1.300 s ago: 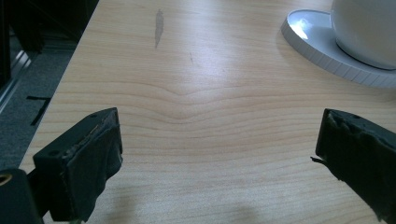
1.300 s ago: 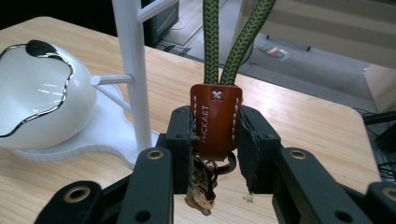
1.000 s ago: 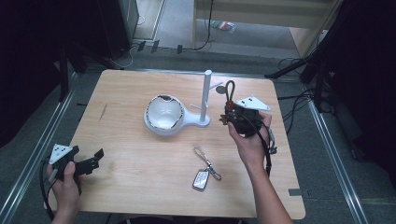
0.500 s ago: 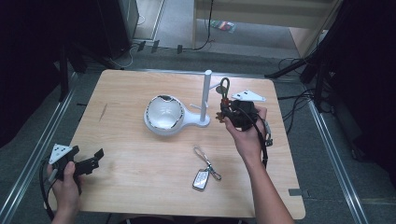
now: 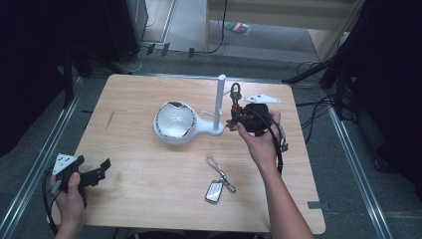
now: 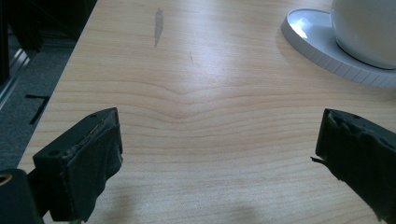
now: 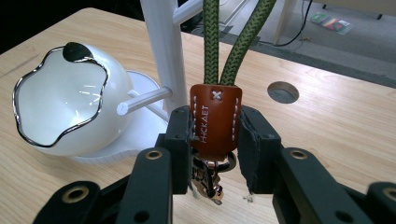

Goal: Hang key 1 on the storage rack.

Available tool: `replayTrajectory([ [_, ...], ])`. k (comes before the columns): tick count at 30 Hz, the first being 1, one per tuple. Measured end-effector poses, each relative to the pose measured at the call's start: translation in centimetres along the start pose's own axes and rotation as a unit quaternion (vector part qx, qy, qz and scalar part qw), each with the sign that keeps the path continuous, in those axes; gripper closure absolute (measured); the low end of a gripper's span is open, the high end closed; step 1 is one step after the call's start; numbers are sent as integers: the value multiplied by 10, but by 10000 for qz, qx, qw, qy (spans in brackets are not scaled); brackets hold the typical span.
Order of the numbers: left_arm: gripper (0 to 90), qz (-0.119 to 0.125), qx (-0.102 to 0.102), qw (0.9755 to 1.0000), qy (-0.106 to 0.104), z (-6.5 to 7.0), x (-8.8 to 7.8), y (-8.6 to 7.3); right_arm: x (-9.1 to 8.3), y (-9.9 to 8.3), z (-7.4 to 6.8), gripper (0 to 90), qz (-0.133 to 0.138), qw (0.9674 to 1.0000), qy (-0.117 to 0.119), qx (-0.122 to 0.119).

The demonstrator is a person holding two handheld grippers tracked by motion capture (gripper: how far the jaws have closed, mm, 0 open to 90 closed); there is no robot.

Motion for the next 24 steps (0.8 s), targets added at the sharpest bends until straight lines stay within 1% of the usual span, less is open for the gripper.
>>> replayTrajectory([
  [13, 8, -12, 5, 10000, -4, 0, 0, 0, 5, -6, -6, 679, -150, 9998, 116, -73],
  [15, 8, -4, 6, 10000, -2, 0, 0, 0, 8, -8, -9, 674, -223, 9995, 162, -145],
  [17, 8, -6, 7, 10000, -2, 0, 0, 0, 9, -10, -11, 664, -251, 9993, 171, -222],
  [18, 8, -7, 7, 10000, -3, 0, 0, 0, 9, -10, -11, 664, -251, 9993, 171, -222],
  [19, 8, -6, 6, 10000, -5, 0, 0, 0, 9, -10, -12, 634, -230, 9993, 193, -224],
  [21, 8, -10, 5, 10000, -7, 0, 0, 0, 8, -11, -12, 603, -203, 9994, 156, -217],
  [22, 8, -10, 4, 10000, -9, 0, 0, 0, 8, -11, -12, 603, -203, 9994, 156, -217],
  [24, 8, -8, -2, 10000, -9, 0, 0, 0, 7, -14, -12, 592, -255, 9992, 72, -293],
])
Point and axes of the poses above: each handheld gripper's, and its own axes: x roughly forward along the jaws, y roughly out of its top, z roughly to its right, the point moved 7 cm from there along x, roughly forward along the jaws, and after that the axes turned 4 degrees about z, right-handed, at the moved point
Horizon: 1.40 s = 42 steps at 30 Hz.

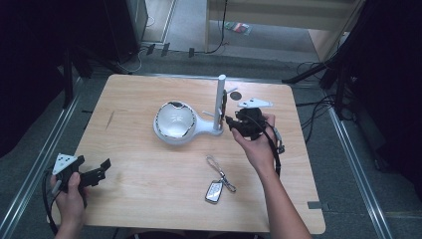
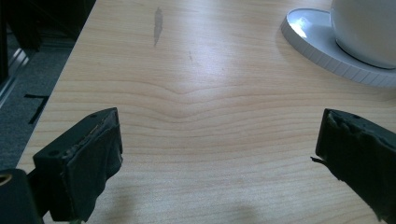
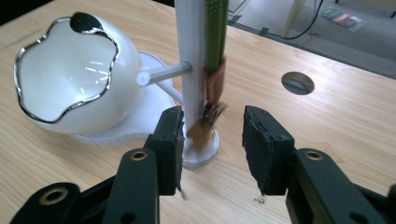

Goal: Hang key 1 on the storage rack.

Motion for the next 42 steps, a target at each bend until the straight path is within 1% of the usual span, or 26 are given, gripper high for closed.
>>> replayTrajectory([
  [6, 8, -18, 1, 10000, 7, 0, 0, 0, -7, -5, 2, 585, -61, 9999, -78, -111],
  [9, 8, 4, -7, 10000, 12, 0, 0, 0, -12, -9, 2, 577, -154, 9995, -159, -237],
  [11, 8, 10, -9, 10000, 12, 0, 0, 0, -13, -10, 2, 577, -173, 9993, -182, -262],
  [17, 8, 1, -11, 10000, 18, 0, -1, 0, -21, -17, -1, 562, -338, 9983, -209, -422],
  [18, 8, 19, -31, 10000, 29, -1, -1, 0, -22, -19, -2, 559, -356, 9981, -243, -438],
  [23, 8, 15, -31, 10000, 21, -1, -1, 0, -25, -26, -4, 555, -415, 9977, -261, -470],
  [25, 8, 15, -22, 10000, 16, -1, -1, 0, -26, -32, -5, 554, -476, 9976, -223, -461],
  [28, 8, 12, -31, 10000, 17, -1, -1, 0, -28, -38, -4, 548, -543, 9971, -235, -483],
  [32, 8, 11, -38, 10000, 26, -1, 0, 0, -31, -42, -3, 540, -615, 9967, -243, -471],
  [42, 8, -1, -28, 10000, 24, -1, 0, 0, -34, -49, -2, 536, -648, 9965, -227, -471],
])
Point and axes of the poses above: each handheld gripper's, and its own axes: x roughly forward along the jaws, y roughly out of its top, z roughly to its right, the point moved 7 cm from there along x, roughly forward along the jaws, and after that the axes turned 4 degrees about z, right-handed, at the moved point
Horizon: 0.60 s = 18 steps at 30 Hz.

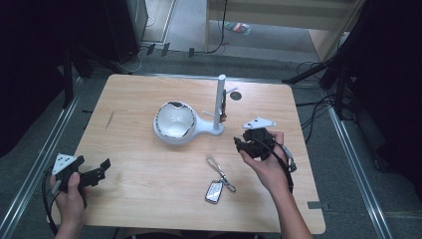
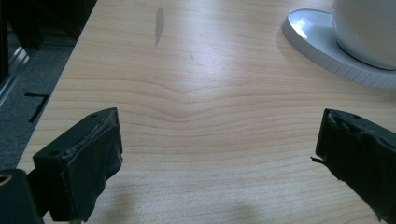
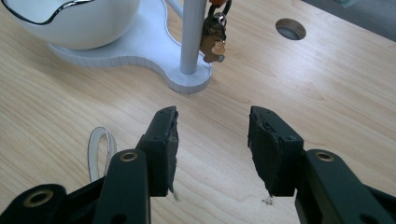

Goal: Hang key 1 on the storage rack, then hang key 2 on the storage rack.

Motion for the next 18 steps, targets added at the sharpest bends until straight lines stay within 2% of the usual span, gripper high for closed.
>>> replayTrajectory([
  [18, 8, -3, -13, 10000, -24, 0, 0, 0, -3, -12, 2, 544, -153, 9999, -50, -18],
])
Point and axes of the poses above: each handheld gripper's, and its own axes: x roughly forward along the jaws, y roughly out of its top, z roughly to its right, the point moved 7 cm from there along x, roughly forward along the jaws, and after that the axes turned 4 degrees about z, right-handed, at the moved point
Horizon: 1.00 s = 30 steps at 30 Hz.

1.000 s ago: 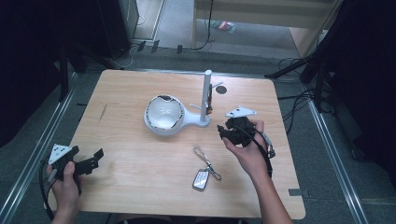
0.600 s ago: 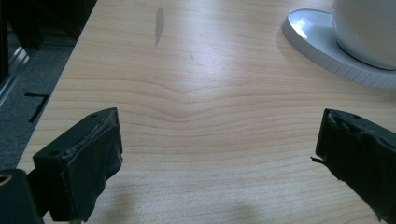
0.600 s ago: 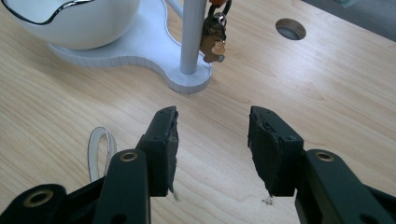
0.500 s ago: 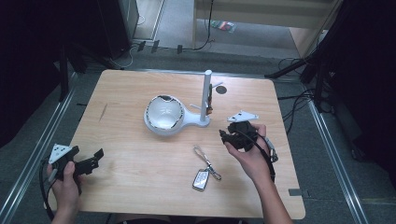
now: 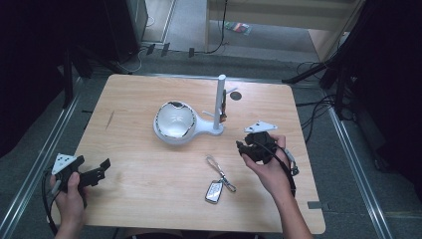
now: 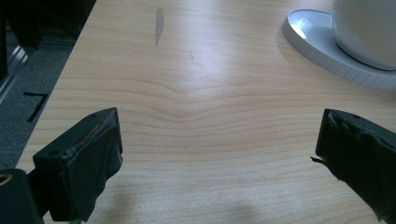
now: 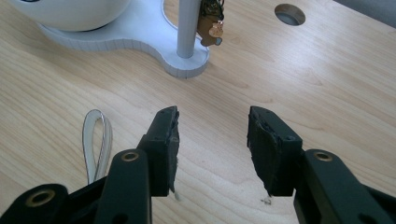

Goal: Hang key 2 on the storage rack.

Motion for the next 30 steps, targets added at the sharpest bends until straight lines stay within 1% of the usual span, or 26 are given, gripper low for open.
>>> replayTrajectory([
  [5, 8, -3, 1, 10000, -6, 0, 0, 0, 0, -3, 0, 544, -91, 10000, 16, -1],
  [11, 8, 4, 16, 10000, 15, 0, 0, 0, 3, -8, -1, 544, -409, 9991, 70, -79],
  [14, 8, -3, 22, 10000, 29, 0, 0, 0, 3, -11, -2, 543, -514, 9986, 81, -110],
  [19, 8, 17, 15, 10000, 24, 0, 0, 1, 4, -15, -4, 540, -650, 9977, 84, -182],
  [22, 8, 24, 29, 10000, 26, 0, 0, 1, 5, -17, -5, 540, -676, 9975, 100, -186],
  [24, 8, 31, 28, 10000, 34, 0, 0, 1, 5, -20, -7, 539, -754, 9969, 96, -200],
  [30, 8, 26, 26, 10000, 34, 0, 0, 1, 8, -25, -11, 539, -846, 9961, 131, -215],
])
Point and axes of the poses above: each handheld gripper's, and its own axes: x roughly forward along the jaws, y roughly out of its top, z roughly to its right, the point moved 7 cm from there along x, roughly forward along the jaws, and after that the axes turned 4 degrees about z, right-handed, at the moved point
